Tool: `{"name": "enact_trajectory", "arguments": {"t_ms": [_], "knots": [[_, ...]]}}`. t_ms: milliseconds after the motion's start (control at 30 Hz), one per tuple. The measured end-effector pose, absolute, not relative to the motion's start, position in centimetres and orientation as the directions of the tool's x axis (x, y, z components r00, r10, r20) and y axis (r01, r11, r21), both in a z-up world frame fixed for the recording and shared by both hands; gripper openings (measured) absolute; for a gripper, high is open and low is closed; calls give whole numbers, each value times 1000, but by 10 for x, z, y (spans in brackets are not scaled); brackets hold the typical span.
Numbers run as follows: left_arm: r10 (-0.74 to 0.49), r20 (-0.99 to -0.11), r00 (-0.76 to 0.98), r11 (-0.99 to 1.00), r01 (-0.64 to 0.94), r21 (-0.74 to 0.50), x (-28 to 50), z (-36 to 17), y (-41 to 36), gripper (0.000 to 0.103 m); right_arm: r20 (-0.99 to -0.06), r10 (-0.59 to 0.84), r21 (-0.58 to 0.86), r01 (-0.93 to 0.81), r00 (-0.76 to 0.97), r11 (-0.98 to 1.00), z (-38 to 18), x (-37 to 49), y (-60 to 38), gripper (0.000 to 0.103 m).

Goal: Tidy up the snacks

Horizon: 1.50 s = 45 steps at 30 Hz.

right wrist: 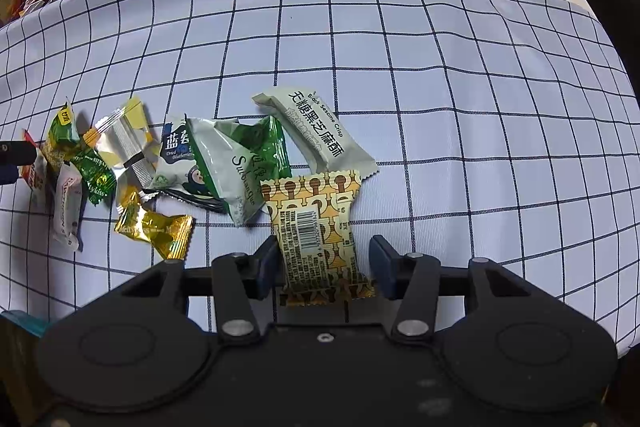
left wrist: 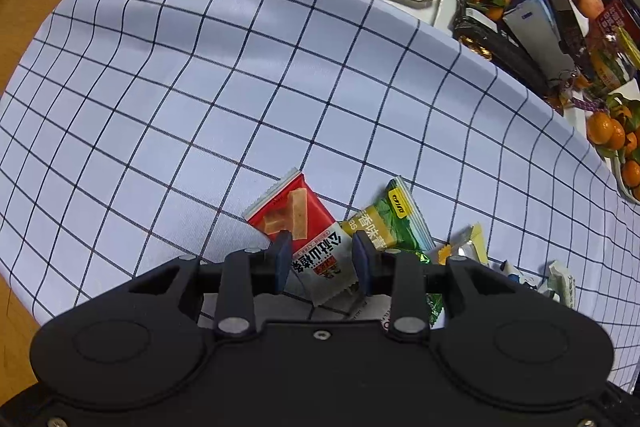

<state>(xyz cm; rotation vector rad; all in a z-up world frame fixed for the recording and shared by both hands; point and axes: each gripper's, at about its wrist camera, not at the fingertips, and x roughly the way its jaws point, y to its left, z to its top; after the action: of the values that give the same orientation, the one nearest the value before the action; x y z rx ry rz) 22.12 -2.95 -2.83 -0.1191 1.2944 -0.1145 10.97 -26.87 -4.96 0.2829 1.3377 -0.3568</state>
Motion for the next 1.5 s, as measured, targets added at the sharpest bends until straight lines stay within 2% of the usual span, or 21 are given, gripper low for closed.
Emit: {"name": "enact_trajectory", "arguments": {"t_ms": [67,133,200,367,567,900,1167,1500], "knots": [[-143,-954,262,989,0,-149,223,-31,-28,43,-977,-92,-6,413,190,911,-50,110,-269,52],[-144,-956,257,988,-13,-152,225,-33,-27,43,-976,-101,-7,430,196,903,-50,110,-269,47],[-145,-955,258,987,-30,-158,226,-35,-26,43,-974,-110,-14,437,196,899,-48,109,-271,37],[-124,-957,263,985,-81,-150,230,-35,-26,43,-978,-47,60,493,203,868,-46,107,-282,36],[-105,-958,265,988,-82,-131,230,-36,-28,44,-971,-16,117,538,237,835,-38,101,-297,36],[-102,-963,248,987,-92,-129,229,-37,-18,44,-961,-3,147,521,275,841,-23,98,-293,36],[-76,-970,231,992,-80,-96,228,-43,-26,44,-937,174,328,600,301,729,-19,88,-320,37],[-72,-969,234,995,-56,-87,228,-38,-21,44,-934,165,334,611,316,718,-19,88,-324,38]]}}
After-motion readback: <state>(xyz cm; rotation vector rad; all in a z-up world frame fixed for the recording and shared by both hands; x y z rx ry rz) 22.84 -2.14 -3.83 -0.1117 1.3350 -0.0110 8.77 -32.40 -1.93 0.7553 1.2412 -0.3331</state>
